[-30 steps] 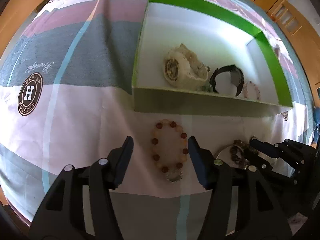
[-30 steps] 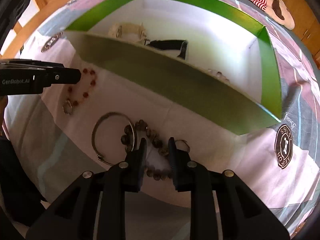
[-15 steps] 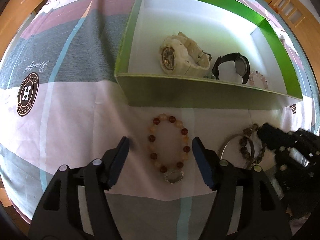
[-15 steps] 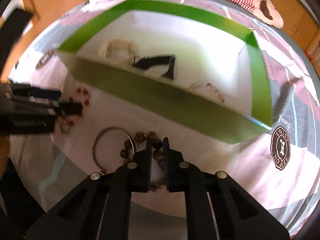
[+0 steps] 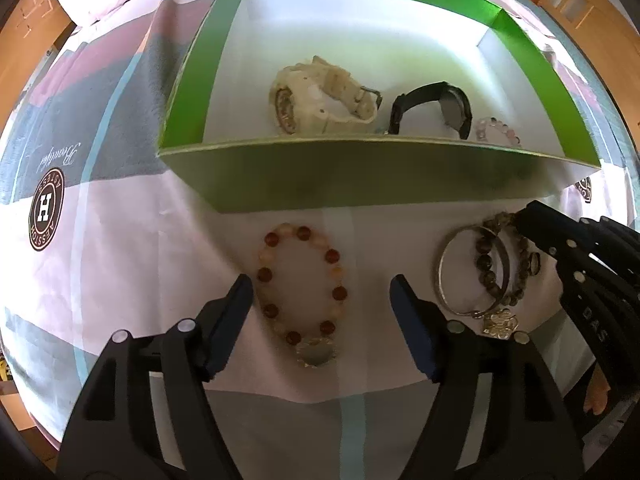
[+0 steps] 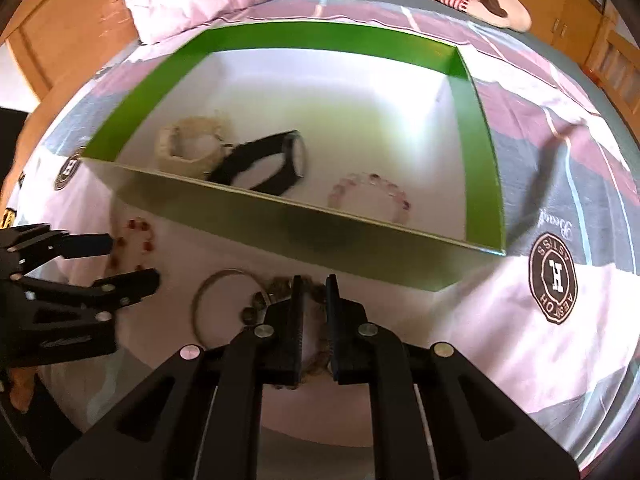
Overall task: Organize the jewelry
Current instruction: 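Lower the open left gripper over the red-bead bracelet while the right gripper approaches the dark bead bracelet, then close the right gripper on the dark bead bracelet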
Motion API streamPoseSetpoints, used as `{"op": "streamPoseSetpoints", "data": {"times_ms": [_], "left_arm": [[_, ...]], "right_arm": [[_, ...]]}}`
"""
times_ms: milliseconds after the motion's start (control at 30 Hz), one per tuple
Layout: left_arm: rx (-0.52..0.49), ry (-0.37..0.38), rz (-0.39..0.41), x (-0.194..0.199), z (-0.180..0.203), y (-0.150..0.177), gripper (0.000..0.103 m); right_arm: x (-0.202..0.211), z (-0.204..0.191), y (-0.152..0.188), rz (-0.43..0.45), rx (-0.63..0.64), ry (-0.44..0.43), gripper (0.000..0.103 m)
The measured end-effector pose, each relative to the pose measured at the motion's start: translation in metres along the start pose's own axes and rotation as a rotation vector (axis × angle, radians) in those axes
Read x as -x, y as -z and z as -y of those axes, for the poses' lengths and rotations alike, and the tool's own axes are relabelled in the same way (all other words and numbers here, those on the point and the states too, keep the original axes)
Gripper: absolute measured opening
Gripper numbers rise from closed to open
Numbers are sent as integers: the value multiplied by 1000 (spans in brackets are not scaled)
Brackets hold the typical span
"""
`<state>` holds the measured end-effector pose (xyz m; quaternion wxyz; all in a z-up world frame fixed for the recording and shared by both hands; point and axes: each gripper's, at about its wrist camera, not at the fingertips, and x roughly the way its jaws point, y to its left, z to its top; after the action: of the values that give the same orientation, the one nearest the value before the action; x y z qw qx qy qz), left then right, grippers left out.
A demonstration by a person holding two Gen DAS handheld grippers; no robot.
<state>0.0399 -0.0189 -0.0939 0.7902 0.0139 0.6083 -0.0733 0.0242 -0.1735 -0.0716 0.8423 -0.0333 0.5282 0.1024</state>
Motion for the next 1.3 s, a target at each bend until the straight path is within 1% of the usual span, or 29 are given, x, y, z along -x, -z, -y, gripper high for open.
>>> {"op": "streamPoseSetpoints", "data": {"times_ms": [233, 300, 367, 433, 500, 533, 667, 1000, 1100, 1300], "left_arm": [[15, 3, 8, 6, -1, 0, 79], [18, 2, 12, 8, -1, 0, 80], [19, 0, 16, 10, -3, 0, 82], [21, -3, 22, 12, -5, 1, 85], [24, -13, 26, 12, -3, 0, 86], [25, -15, 27, 14, -9, 2, 86], [27, -25, 25, 15, -12, -1, 88], [18, -44, 15, 12, -10, -1, 90], [17, -46, 17, 11, -9, -1, 90], [14, -51, 14, 10, -10, -1, 90]], "right_arm": [[-5, -3, 0, 0, 7, -3, 12], [-6, -3, 0, 3, 12, -2, 17], [-6, -5, 0, 5, 7, -4, 27], [-5, -4, 0, 7, 0, -6, 30], [-6, -3, 1, 4, -2, -5, 30], [-6, -3, 1, 0, 0, -5, 31], [-7, -7, 3, -4, 11, 7, 35], [-9, -9, 7, -18, 27, 19, 36], [-9, -10, 8, -15, 31, 28, 43], [-10, -10, 7, -15, 32, 26, 44]]}}
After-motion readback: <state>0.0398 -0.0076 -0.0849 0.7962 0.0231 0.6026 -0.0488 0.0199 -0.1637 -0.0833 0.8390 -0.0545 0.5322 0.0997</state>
